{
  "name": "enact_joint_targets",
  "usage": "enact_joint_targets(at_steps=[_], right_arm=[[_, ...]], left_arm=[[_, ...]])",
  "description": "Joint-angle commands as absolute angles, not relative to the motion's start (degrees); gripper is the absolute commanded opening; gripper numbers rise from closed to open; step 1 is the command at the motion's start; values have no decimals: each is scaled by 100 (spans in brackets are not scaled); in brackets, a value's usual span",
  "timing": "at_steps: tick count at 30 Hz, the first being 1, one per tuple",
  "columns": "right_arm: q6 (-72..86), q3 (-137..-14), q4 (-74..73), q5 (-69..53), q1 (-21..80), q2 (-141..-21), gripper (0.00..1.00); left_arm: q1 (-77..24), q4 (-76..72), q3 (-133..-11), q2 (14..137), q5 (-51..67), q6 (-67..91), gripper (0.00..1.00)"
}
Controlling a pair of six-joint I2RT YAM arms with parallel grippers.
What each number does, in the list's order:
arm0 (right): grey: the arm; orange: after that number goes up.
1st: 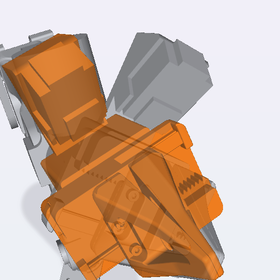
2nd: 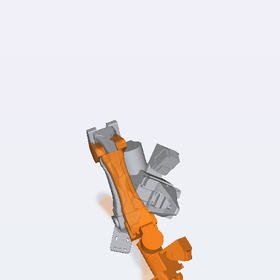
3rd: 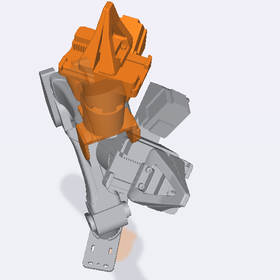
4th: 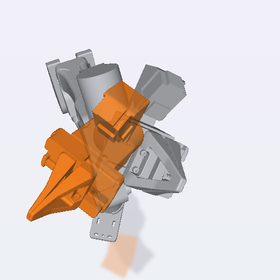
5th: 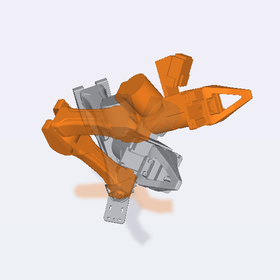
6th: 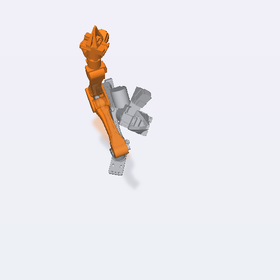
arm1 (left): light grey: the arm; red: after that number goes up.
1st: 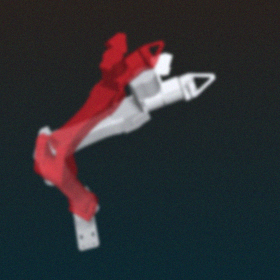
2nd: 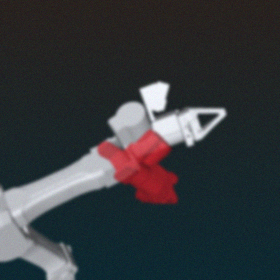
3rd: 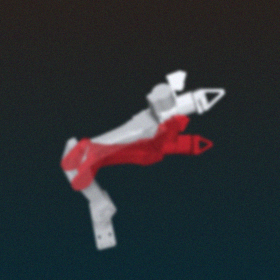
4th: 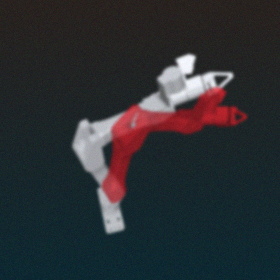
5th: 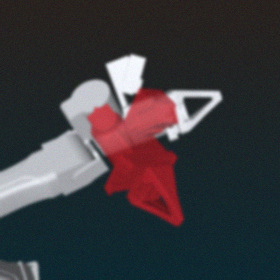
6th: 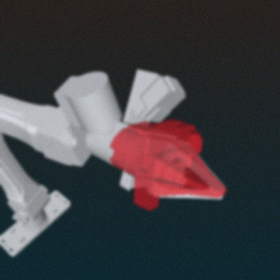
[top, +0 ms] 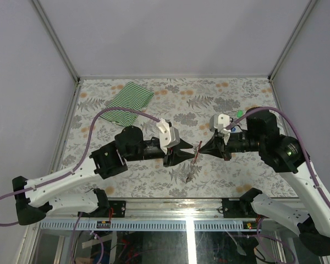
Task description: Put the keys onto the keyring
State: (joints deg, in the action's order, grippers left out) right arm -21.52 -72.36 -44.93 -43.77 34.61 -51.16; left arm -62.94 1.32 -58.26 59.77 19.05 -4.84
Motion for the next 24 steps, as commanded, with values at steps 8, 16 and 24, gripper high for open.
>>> enact_joint_targets(at_steps=[8, 16, 24], right_arm=[[-2315, -7331, -4364, -4809, 3476, -5061, 0], [-2404, -7333, -4494, -5001, 3472, -5090, 0], [-2446, -7343, -4595, -5173, 3476, -5149, 0]], left_arm=[[-6272, 359, -6263, 6250, 2445, -669, 34], [-6268, 473, -6323, 6287, 2312, -753, 34], [-6270, 475, -6367, 6273, 2221, -784, 34]])
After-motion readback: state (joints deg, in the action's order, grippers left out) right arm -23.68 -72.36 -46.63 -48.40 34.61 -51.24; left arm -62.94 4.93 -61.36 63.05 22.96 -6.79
